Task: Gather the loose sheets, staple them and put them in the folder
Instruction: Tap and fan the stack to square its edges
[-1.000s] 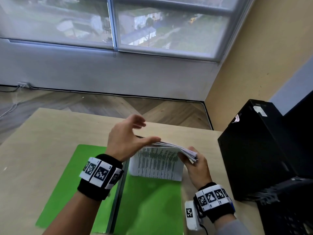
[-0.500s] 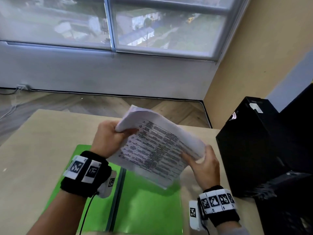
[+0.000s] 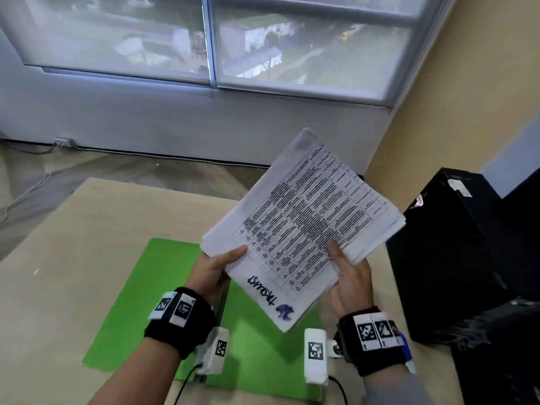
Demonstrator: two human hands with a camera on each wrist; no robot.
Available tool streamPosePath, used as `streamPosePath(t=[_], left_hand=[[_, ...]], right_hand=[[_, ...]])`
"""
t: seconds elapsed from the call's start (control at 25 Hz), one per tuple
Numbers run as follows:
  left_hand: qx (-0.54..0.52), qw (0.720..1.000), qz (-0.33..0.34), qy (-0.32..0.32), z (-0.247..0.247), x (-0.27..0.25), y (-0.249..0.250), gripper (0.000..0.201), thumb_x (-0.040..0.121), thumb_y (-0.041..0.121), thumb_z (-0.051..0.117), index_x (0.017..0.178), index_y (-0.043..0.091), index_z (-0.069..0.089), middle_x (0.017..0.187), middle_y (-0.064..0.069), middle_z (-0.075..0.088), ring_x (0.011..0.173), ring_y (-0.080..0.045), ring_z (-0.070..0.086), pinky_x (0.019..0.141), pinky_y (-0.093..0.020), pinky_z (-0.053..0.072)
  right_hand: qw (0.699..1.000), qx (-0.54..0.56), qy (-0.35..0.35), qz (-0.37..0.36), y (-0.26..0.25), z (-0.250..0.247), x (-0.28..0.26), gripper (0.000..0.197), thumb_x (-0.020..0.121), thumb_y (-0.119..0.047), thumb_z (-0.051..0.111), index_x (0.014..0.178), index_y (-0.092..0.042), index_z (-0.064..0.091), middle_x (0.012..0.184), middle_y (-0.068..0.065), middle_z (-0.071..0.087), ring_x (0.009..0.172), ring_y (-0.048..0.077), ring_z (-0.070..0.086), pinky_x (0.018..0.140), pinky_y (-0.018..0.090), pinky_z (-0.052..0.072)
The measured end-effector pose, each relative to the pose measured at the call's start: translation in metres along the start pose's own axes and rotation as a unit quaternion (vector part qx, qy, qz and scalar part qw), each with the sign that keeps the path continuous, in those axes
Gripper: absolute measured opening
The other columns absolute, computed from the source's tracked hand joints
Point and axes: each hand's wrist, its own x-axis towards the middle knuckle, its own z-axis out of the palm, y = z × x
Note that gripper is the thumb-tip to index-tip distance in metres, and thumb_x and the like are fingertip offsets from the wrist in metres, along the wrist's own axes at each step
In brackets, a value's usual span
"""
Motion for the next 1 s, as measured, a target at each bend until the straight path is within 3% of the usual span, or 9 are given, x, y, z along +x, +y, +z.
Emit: streamPosePath(t=[0.08,0.2,0.28,0.4,0.6,0.72,0.84,0.92,1.0], left_hand=[[0.092,0.996,0.006,-0.007,-0.022,0.003,0.010,0.087,0.045,0.034,0.096,0.116,-0.004,0.062,0.115,-0.025,0.068,0.092,-0.029,0.069,0.080,-0.035,0.058],[0.201,0.976,0.042,-0.071,-0.015,0.000,0.029,0.048,0.065,0.009,0.085,0.109,0.000,0.068,0.106,-0.017,0.074,0.093,-0.024,0.072,0.082,-0.029,0.058],[0.209,0.973,0.094,-0.030,0.005,-0.002,0.029,0.037,0.067,-0.004,0.080,0.103,-0.001,0.071,0.097,-0.009,0.077,0.088,-0.021,0.073,0.081,-0.033,0.059],[0.180,0.968,0.170,0.052,0.025,-0.005,0.006,0.023,0.072,-0.005,0.078,0.092,0.004,0.072,0.080,0.005,0.077,0.071,-0.009,0.071,0.069,-0.027,0.059],[0.106,0.971,0.170,0.132,0.017,-0.006,-0.028,0.041,0.061,0.012,0.088,0.095,0.010,0.066,0.089,-0.011,0.074,0.077,-0.025,0.068,0.073,-0.044,0.059],[0.086,0.982,0.133,0.106,0.007,-0.009,-0.035,0.044,0.057,0.016,0.089,0.091,0.011,0.061,0.092,-0.017,0.072,0.082,-0.031,0.069,0.077,-0.047,0.058],[0.115,0.978,0.144,0.094,0.022,-0.016,-0.035,0.031,0.069,0.000,0.081,0.094,0.010,0.066,0.089,-0.011,0.071,0.079,-0.023,0.069,0.070,-0.036,0.060],[0.103,0.977,0.161,0.088,0.027,-0.014,-0.033,0.035,0.071,-0.007,0.077,0.102,0.005,0.065,0.090,-0.008,0.071,0.076,-0.013,0.070,0.066,-0.026,0.059],[0.089,0.979,0.164,0.082,0.023,-0.010,-0.033,0.040,0.070,-0.007,0.078,0.107,0.000,0.065,0.094,-0.011,0.072,0.078,-0.015,0.071,0.065,-0.024,0.057]], right_hand=[[0.999,-0.021,-0.018,-0.027,-0.014,-0.008,-0.006,0.060,0.071,-0.029,0.086,0.119,-0.002,0.062,0.113,0.018,0.072,0.107,0.036,0.068,0.094,0.057,0.053],[0.988,-0.112,-0.076,-0.074,-0.022,-0.008,-0.013,0.047,0.067,-0.029,0.086,0.104,-0.005,0.070,0.103,0.017,0.075,0.102,0.041,0.068,0.094,0.053,0.053],[0.974,-0.183,-0.075,-0.110,-0.015,0.000,-0.017,0.042,0.069,-0.031,0.084,0.098,-0.004,0.071,0.097,0.019,0.075,0.097,0.039,0.070,0.088,0.048,0.057],[0.950,-0.231,-0.009,-0.208,0.001,0.019,-0.024,0.021,0.082,-0.016,0.077,0.101,-0.010,0.071,0.091,0.004,0.075,0.087,0.023,0.072,0.081,0.042,0.060],[0.958,-0.218,-0.021,-0.183,0.030,0.018,-0.032,0.041,0.079,-0.006,0.078,0.117,-0.015,0.066,0.103,-0.011,0.073,0.098,-0.001,0.069,0.090,0.023,0.055],[0.971,-0.206,-0.012,-0.118,0.039,0.002,-0.030,0.032,0.079,-0.003,0.078,0.102,-0.023,0.069,0.098,-0.007,0.074,0.091,0.001,0.071,0.090,0.035,0.058],[0.977,-0.173,-0.009,-0.127,0.033,0.006,-0.030,0.027,0.082,0.000,0.074,0.099,-0.020,0.069,0.093,-0.004,0.075,0.092,0.014,0.073,0.086,0.032,0.059],[0.974,-0.145,-0.043,-0.166,0.027,0.007,-0.032,0.036,0.081,0.005,0.073,0.112,-0.011,0.064,0.092,-0.005,0.075,0.093,0.006,0.071,0.087,0.027,0.058],[0.963,-0.189,-0.072,-0.180,0.027,-0.003,-0.033,0.035,0.078,0.004,0.076,0.108,-0.010,0.064,0.094,-0.013,0.074,0.091,0.002,0.070,0.086,0.030,0.059]])
